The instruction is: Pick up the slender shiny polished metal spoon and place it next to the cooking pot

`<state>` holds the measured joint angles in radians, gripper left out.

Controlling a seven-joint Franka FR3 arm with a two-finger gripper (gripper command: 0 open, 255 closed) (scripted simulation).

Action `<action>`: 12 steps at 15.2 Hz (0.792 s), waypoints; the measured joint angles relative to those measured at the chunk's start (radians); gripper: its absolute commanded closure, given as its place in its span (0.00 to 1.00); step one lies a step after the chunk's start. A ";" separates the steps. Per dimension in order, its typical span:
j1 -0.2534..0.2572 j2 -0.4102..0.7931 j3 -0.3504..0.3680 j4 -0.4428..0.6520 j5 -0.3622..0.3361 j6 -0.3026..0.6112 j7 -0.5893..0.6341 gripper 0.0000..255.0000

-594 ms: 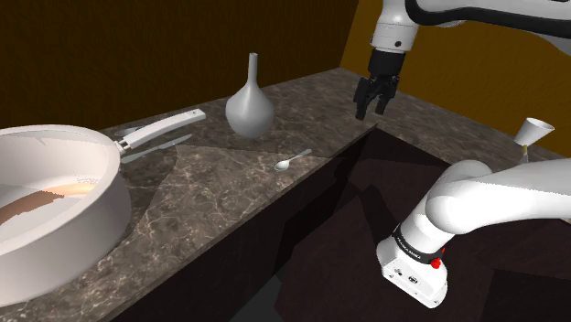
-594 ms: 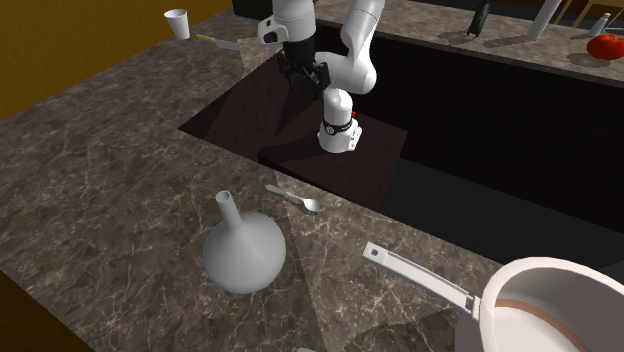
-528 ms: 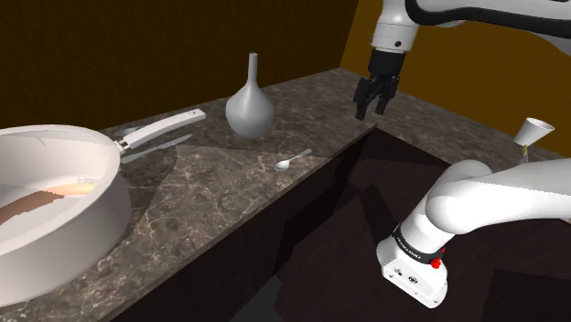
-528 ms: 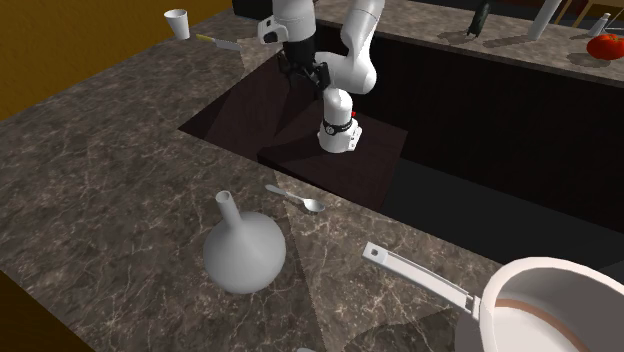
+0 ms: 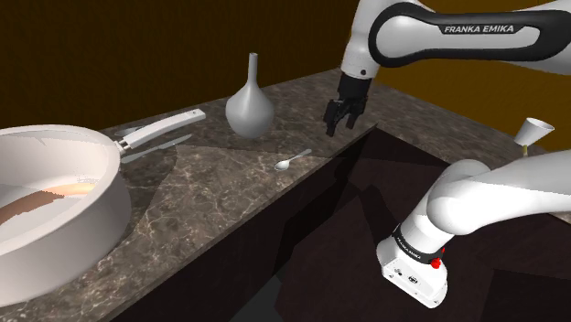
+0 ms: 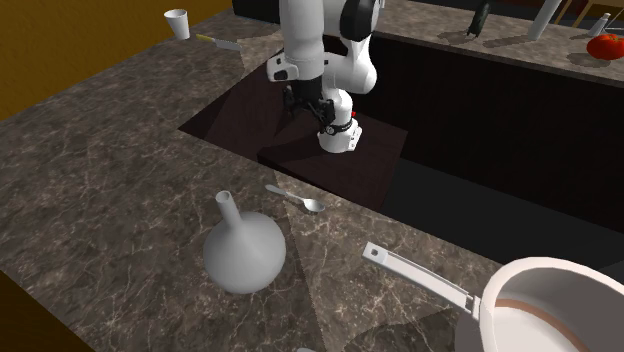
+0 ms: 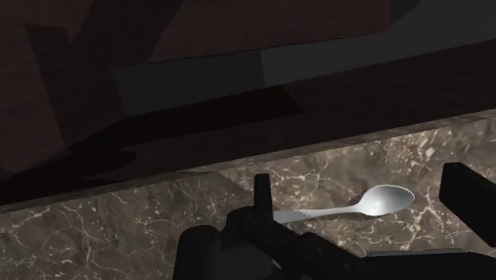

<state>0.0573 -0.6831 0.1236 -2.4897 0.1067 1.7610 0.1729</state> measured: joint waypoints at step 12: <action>0.010 0.348 0.170 -0.032 -0.053 0.531 0.115 0.00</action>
<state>0.0677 -0.3348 0.2940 -2.5216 0.0532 2.2920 0.2882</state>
